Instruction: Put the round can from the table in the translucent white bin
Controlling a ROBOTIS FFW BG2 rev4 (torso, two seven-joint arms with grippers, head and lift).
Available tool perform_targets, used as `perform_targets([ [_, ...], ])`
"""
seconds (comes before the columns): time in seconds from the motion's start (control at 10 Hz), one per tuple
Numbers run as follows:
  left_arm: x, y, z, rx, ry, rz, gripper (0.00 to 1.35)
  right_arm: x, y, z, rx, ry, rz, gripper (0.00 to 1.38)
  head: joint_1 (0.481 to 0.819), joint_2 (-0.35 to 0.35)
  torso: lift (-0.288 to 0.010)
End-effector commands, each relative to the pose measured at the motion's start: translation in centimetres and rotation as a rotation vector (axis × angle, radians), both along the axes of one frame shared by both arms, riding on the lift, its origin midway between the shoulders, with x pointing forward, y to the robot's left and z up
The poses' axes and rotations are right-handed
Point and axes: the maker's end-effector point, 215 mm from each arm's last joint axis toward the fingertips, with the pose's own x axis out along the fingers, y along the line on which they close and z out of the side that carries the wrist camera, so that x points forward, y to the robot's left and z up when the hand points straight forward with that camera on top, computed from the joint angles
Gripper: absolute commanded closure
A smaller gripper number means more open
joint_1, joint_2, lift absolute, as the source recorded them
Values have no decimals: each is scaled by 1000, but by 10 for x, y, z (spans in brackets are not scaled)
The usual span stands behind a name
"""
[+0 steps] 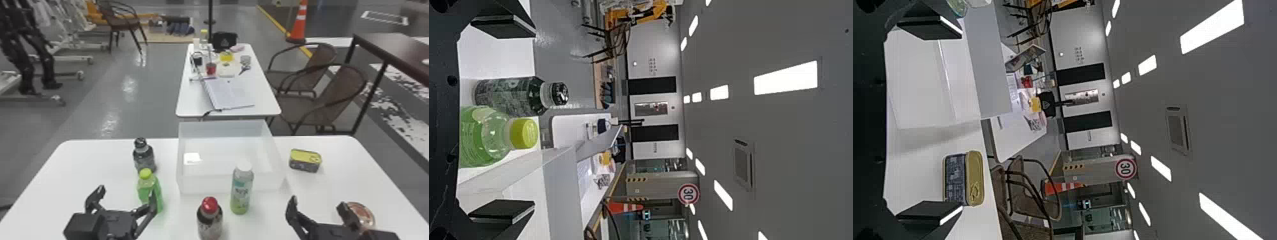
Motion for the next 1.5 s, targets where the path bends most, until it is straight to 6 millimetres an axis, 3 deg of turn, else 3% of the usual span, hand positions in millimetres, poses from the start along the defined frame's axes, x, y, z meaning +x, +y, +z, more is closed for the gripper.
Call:
perform_targets([
  [0.0,0,1,0,0,-1,2,94,0,0,-1,1,3,-1,88,549,0,-100],
  [0.6,-1,1,0,-1,-2,4,94,-1,-4,-5,12,13,-16,88,549,0,-100],
  [0.9,-1,1,0,-1,-2,4,94,-8,-24,-15,39,44,-121,88,549,0,-100],
  [1.4,-1,4,-3,-12,7,8,94,-10,-46,-54,83,125,-215,88,549,0,-100],
])
